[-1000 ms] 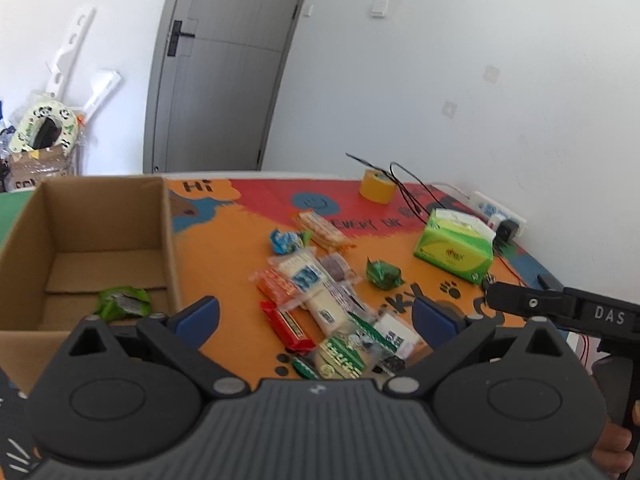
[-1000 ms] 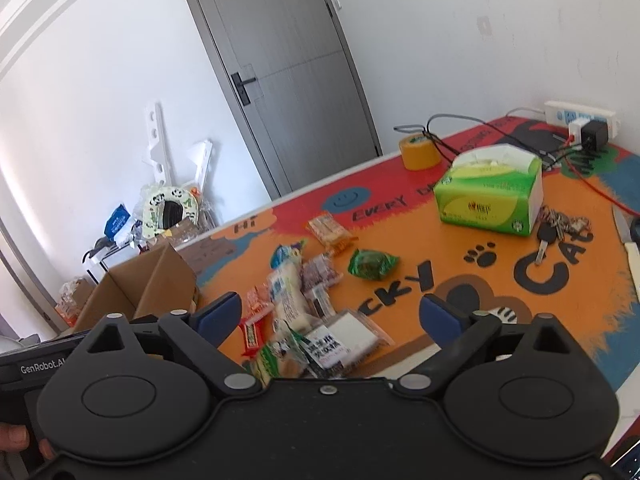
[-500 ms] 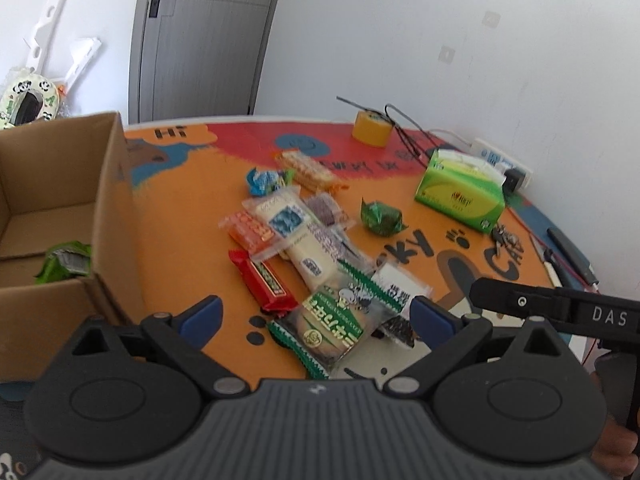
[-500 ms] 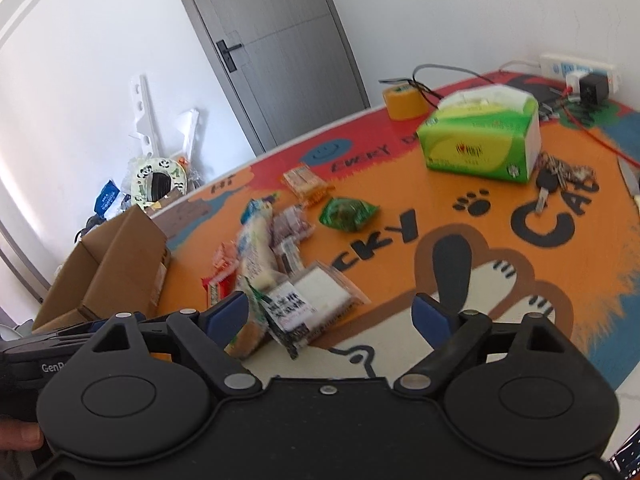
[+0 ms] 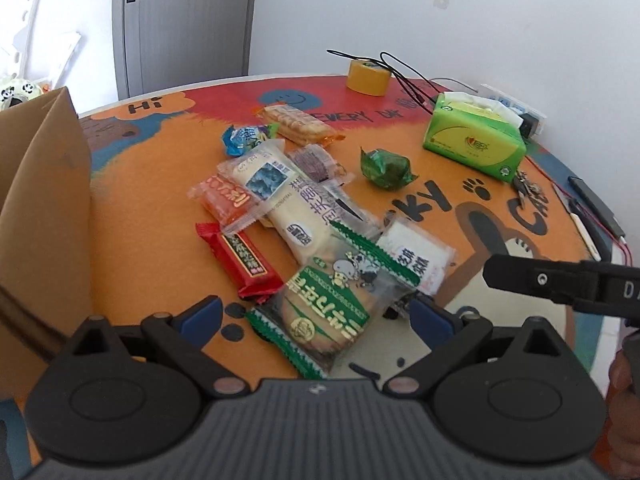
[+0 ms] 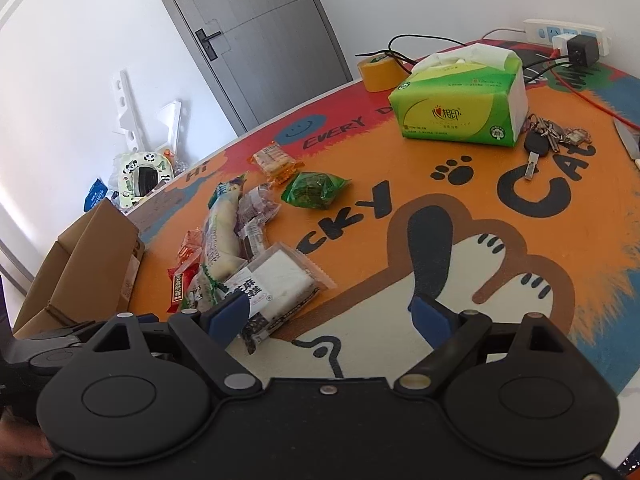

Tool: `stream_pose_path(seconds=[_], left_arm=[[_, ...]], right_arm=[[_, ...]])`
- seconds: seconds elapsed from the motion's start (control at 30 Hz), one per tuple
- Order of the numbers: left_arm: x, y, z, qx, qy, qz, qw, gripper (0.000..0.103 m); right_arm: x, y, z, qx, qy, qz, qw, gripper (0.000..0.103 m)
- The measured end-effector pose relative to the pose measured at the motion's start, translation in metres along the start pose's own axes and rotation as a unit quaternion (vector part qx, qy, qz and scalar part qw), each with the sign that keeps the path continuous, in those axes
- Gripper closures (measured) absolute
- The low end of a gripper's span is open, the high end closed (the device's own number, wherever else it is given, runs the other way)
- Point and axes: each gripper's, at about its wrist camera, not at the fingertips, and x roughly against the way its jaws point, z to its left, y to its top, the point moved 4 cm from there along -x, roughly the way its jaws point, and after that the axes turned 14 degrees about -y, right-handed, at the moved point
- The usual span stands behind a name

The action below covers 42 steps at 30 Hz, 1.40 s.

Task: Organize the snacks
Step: 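Grasp the green-printed bread bag with the left gripper, then grasp the white cake pack with the right gripper while the left holds the bread bag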

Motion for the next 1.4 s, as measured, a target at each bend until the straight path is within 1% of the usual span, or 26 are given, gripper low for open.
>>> stream_pose_path(seconds=[0.2,0.27,0.3,0.37,0.43,0.5,0.53,0.6,0.7,0.93,1.1,1.3,1.4], left_arm=[[-0.010,0.006,0.005,0.006,0.017,-0.009,0.9998,0.003],[-0.012,0.006,0.005,0.008,0.017,-0.012,0.9998,0.011],[-0.013,0.005,0.005,0.008,0.014,-0.007,0.9998,0.017],[-0.011,0.003,0.007,0.013,0.005,-0.007,0.9999,0.025],[-0.007,0.002,0.010,0.011,0.010,-0.008,0.9999,0.042],[-0.002,0.001,0.015,0.019,0.014,-0.010,0.9997,0.053],[0.000,0.001,0.018,0.024,0.011,-0.011,0.9996,0.056],[0.006,0.001,0.023,0.042,0.007,-0.019,0.9989,0.057],[0.018,0.005,0.025,0.040,0.012,-0.043,0.9982,0.057],[0.034,0.012,0.033,0.045,0.020,-0.066,0.9966,0.057],[0.035,0.012,0.034,0.047,0.017,-0.069,0.9964,0.057],[0.034,0.010,0.035,0.050,0.013,-0.071,0.9962,0.057],[0.032,0.008,0.036,0.052,0.010,-0.069,0.9962,0.057]], right_arm=[[-0.008,0.000,0.003,0.001,0.001,0.007,1.000,0.014],[-0.008,0.001,0.005,0.003,0.002,0.005,1.000,0.014],[-0.008,0.001,0.006,0.005,0.003,0.003,1.000,0.014],[-0.010,0.002,0.010,0.011,0.003,0.003,1.000,0.014],[-0.012,0.004,0.014,0.015,0.003,0.002,1.000,0.014],[-0.013,0.006,0.017,0.021,0.003,-0.002,1.000,0.013],[-0.014,0.007,0.020,0.024,0.003,-0.003,1.000,0.013],[-0.015,0.010,0.025,0.030,0.001,-0.006,1.000,0.007],[-0.017,0.012,0.033,0.043,0.001,-0.012,0.999,0.001],[-0.021,0.011,0.052,0.078,0.010,-0.013,0.997,0.000],[-0.034,0.006,0.059,0.104,-0.003,-0.007,0.995,0.000],[-0.053,0.007,0.057,0.100,-0.029,0.000,0.995,0.000],[-0.056,0.008,0.059,0.104,-0.042,-0.008,0.994,0.005]])
